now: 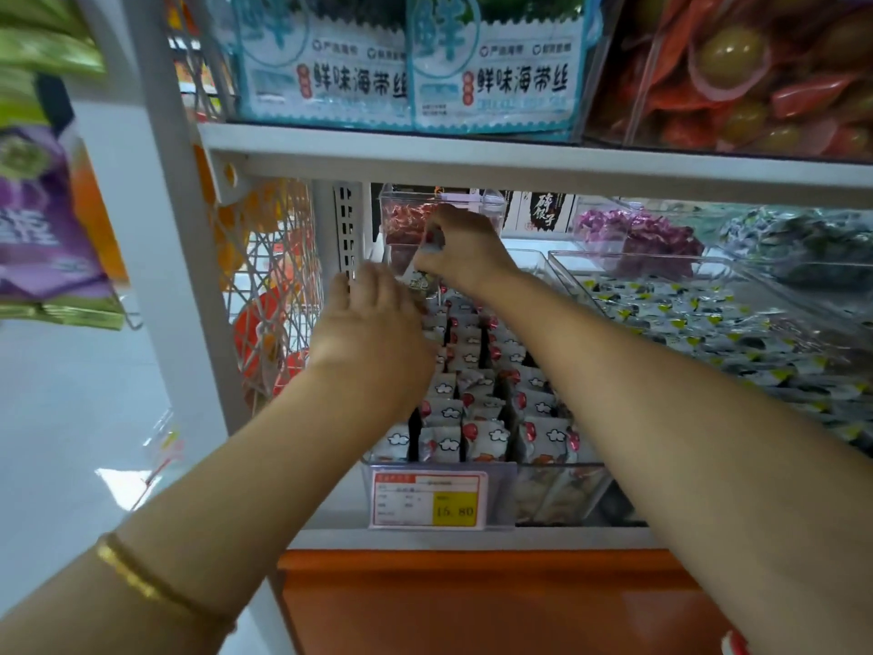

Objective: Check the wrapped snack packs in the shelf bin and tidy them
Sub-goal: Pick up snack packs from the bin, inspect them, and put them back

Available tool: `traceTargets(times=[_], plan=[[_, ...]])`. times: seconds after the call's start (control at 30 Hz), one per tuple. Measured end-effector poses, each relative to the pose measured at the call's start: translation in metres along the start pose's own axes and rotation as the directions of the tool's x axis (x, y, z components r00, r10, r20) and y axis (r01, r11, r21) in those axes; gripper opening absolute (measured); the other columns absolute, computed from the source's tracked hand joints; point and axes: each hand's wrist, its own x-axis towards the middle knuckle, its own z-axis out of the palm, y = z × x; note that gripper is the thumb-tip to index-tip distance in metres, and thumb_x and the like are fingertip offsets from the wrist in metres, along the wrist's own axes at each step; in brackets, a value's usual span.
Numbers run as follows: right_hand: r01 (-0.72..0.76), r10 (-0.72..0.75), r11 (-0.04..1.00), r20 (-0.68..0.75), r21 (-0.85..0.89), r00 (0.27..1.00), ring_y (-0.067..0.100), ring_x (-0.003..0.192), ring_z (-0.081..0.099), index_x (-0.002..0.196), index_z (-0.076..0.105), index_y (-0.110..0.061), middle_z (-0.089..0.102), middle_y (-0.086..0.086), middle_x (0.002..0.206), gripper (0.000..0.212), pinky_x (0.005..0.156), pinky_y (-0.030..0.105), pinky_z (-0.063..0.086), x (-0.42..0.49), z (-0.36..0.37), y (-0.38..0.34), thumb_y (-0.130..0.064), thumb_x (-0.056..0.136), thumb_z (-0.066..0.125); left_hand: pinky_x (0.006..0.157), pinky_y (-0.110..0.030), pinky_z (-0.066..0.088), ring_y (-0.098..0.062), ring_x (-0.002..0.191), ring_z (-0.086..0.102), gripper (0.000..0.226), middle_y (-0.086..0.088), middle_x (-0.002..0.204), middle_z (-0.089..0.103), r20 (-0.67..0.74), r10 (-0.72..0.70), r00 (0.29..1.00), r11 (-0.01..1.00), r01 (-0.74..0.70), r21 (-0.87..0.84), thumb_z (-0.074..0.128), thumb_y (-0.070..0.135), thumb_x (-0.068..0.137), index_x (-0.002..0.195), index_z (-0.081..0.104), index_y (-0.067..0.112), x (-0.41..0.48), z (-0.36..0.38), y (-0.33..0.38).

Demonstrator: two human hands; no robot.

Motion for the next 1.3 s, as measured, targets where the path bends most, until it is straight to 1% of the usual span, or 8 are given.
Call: traceTargets(times=[0.1,0.27,0.5,0.7,0.8,0.9,1.1,1.3], plan=[[0.097,-0.091,0.979,0.040,-0.181,0.995,0.019,0.086,0.049,0.110,0.051,-0.007,0.056,0.010,0.102,0.029,0.059,0.023,0.031,0.007,0.000,-0.010,-0.020,0.086,0.063,0.115,-0.041,0.000,-0.028,0.144,-0.009,0.067,-0.014,0.157,-0.008,0.003,-0.075,0.997,0.962,0.073,-0.265,0.018,0.044,0.098,0.147,-0.007,0.006,-0.017,0.014,-0.007],[0.175,-0.178,0.906,0.029,-0.385,0.984,0.027,0.104,0.055,0.118,0.047,-0.006,0.056,0.014,0.111,0.031,0.072,0.027,0.037,0.006,0.009,-0.019,-0.017,0.091,0.056,0.112,-0.037,0.021,-0.026,0.141,0.013,0.065,-0.011,0.154,0.016,-0.080,-0.127,0.989,0.812,0.057,-0.581,0.034,0.034,0.097,0.148,0.004,0.007,-0.017,0.026,-0.005],[-0.019,0.023,0.998,-0.075,0.052,0.997,0.016,0.090,0.055,0.107,0.052,-0.008,0.059,0.005,0.102,0.025,0.070,0.022,0.045,0.014,0.011,-0.021,-0.018,0.087,0.063,0.107,-0.037,0.029,-0.026,0.134,0.025,0.065,-0.011,0.146,0.030,-0.145,-0.157,0.977,0.748,0.022,-0.663,0.039,0.030,0.093,0.147,0.012,0.008,-0.016,0.035,-0.005],[-0.002,0.016,0.997,0.173,-0.081,0.985,0.013,0.084,0.048,0.113,0.055,-0.006,0.055,0.007,0.105,0.029,0.057,0.016,0.031,0.013,0.025,-0.004,-0.017,0.087,0.063,0.108,-0.034,0.026,-0.026,0.135,0.022,0.070,-0.011,0.146,0.028,-0.139,-0.144,0.980,0.698,0.001,-0.716,0.045,0.027,0.092,0.148,0.008,0.007,-0.013,0.037,-0.005],[0.001,0.032,0.990,0.235,-0.139,0.971,0.024,0.100,0.057,0.106,0.063,-0.008,0.062,0.010,0.110,0.019,0.074,0.026,0.040,0.013,0.038,0.003,-0.019,0.090,0.059,0.107,-0.033,0.028,-0.026,0.133,0.024,0.071,-0.010,0.145,0.030,-0.138,-0.136,0.981,0.680,-0.009,-0.733,0.048,0.026,0.090,0.148,0.010,0.007,-0.013,0.038,-0.006],[0.026,0.084,0.957,0.360,-0.289,0.929,0.034,0.127,0.038,0.111,0.066,-0.019,0.053,0.011,0.132,0.025,0.105,0.050,0.031,0.014,0.046,0.008,-0.020,0.092,0.049,0.106,-0.033,0.028,-0.026,0.133,0.026,0.071,-0.010,0.144,0.030,-0.149,-0.128,0.981,0.671,-0.025,-0.741,0.050,0.026,0.090,0.147,0.011,0.008,-0.012,0.038,-0.007],[-0.047,0.052,0.995,0.051,-0.088,0.997,0.026,0.119,0.052,0.108,0.067,-0.011,0.064,0.007,0.120,0.026,0.108,0.050,0.034,0.022,0.044,0.012,-0.006,0.094,0.045,0.105,-0.033,0.030,-0.025,0.134,0.024,0.075,-0.008,0.144,0.029,-0.136,-0.112,0.984,0.650,-0.031,-0.759,0.053,0.028,0.090,0.148,0.009,0.011,-0.010,0.040,-0.007],[0.008,-0.021,0.910,-0.027,-0.415,0.999,0.026,0.113,0.042,0.102,0.067,-0.012,0.063,0.005,0.105,0.021,0.083,0.037,0.041,0.035,0.065,0.015,-0.009,0.093,0.048,0.106,-0.032,0.029,-0.023,0.135,0.024,0.079,-0.006,0.146,0.026,-0.137,-0.115,0.984,0.635,-0.033,-0.772,0.054,0.027,0.089,0.148,0.005,0.012,-0.009,0.041,-0.006]])
